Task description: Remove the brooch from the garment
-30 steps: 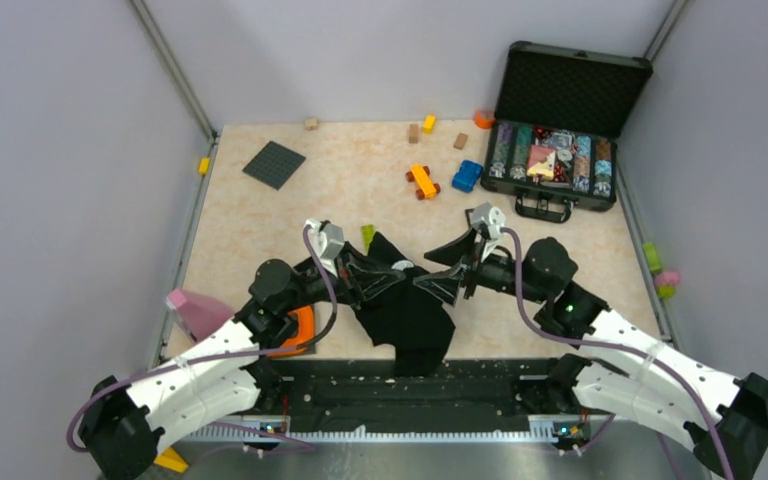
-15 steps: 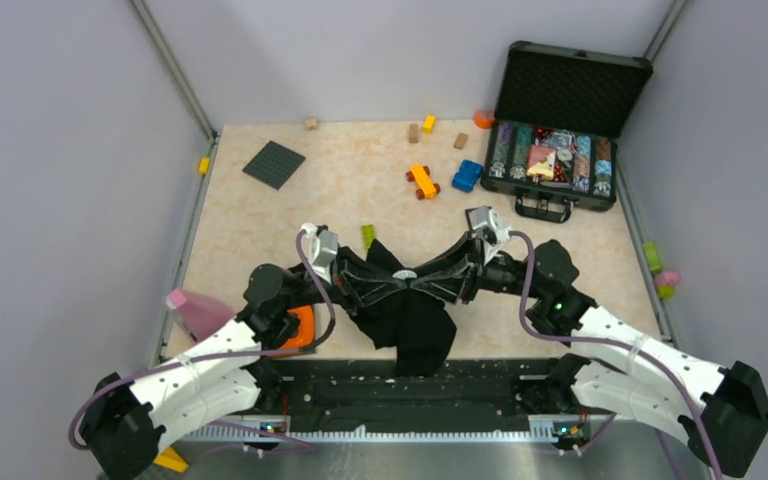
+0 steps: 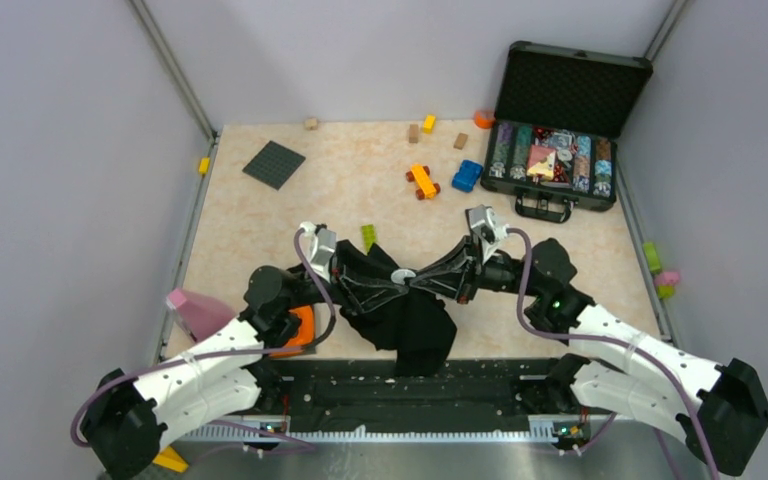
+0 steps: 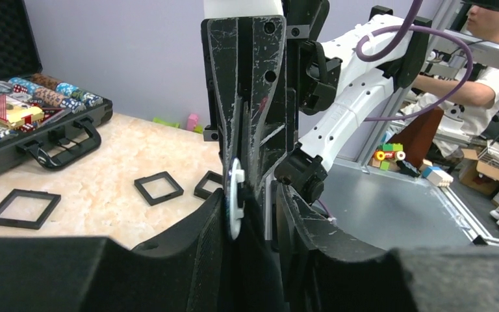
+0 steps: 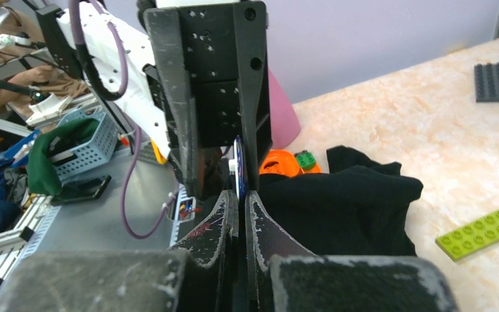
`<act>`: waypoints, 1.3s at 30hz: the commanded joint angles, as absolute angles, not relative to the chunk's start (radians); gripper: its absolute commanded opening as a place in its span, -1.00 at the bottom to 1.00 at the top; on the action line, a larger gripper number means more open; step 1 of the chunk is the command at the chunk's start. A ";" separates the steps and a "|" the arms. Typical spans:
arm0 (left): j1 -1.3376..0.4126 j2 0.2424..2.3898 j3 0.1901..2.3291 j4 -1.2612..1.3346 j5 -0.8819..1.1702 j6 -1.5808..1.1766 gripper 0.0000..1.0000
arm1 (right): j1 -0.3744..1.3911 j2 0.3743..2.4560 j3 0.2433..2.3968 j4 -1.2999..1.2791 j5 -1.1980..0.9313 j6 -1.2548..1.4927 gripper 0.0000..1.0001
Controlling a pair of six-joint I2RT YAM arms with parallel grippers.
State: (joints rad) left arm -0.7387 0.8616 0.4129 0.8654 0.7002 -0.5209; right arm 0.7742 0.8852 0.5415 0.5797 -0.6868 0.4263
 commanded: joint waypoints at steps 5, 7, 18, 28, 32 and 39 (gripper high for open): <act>-0.744 0.769 0.376 0.877 0.630 -0.527 -0.20 | 0.745 0.885 0.612 0.486 -0.660 0.405 -1.00; -0.744 0.750 0.370 0.853 0.630 -0.507 -0.26 | 0.736 0.891 0.616 0.485 -0.676 0.415 -1.00; -0.744 0.776 0.423 0.727 0.631 -0.459 -0.83 | 0.733 0.934 0.634 0.506 -0.742 0.442 -1.00; -0.744 0.742 0.394 0.742 0.599 -0.463 -1.00 | 0.733 0.946 0.611 0.602 -0.785 0.496 -0.54; -0.744 0.734 0.365 0.826 0.581 -0.483 -1.00 | 0.733 0.975 0.595 0.675 -0.821 0.529 -0.42; -0.745 0.734 0.378 0.814 0.591 -0.482 -1.00 | 0.733 1.002 0.589 0.704 -0.838 0.532 -0.37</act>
